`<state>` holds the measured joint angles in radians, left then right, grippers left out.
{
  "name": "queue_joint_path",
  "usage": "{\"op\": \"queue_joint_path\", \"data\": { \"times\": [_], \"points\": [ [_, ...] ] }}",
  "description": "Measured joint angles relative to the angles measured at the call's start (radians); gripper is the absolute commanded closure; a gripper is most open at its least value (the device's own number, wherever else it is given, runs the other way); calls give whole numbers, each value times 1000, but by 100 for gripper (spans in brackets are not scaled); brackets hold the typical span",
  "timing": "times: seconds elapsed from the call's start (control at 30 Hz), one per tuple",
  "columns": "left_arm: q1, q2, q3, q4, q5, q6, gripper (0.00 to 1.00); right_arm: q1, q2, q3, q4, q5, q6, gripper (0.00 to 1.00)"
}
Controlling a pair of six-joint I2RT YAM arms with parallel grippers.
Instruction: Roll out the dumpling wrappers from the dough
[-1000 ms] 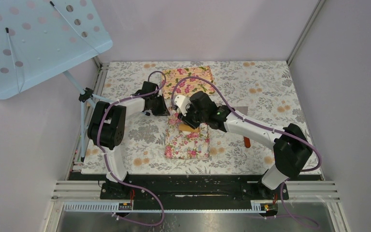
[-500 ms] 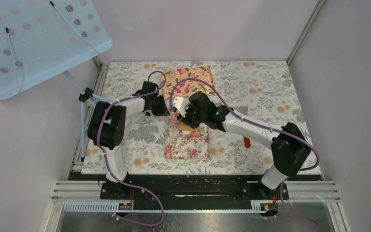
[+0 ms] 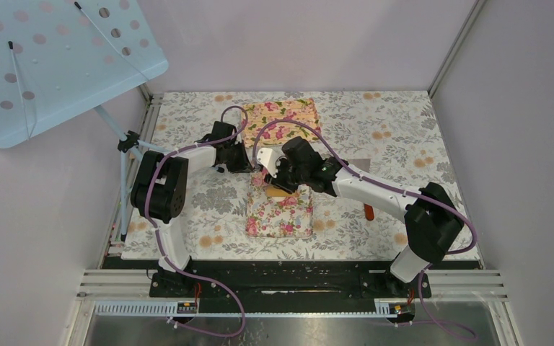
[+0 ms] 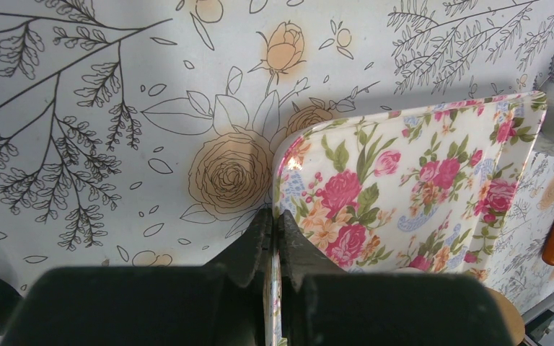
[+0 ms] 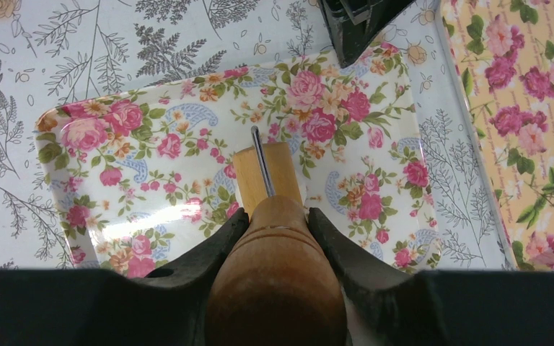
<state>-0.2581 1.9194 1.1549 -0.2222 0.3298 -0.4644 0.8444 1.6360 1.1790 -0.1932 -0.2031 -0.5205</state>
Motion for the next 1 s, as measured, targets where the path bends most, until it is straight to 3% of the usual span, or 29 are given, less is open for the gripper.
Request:
{"op": "queue_joint_path", "data": {
  "times": [0.67,1.0],
  "points": [
    [3,0,0,4,3,0,100,5,-7,-15,-126,-114,-22,100],
    [3,0,0,4,3,0,100,5,-169,24,-293,-126,8,100]
  ]
}}
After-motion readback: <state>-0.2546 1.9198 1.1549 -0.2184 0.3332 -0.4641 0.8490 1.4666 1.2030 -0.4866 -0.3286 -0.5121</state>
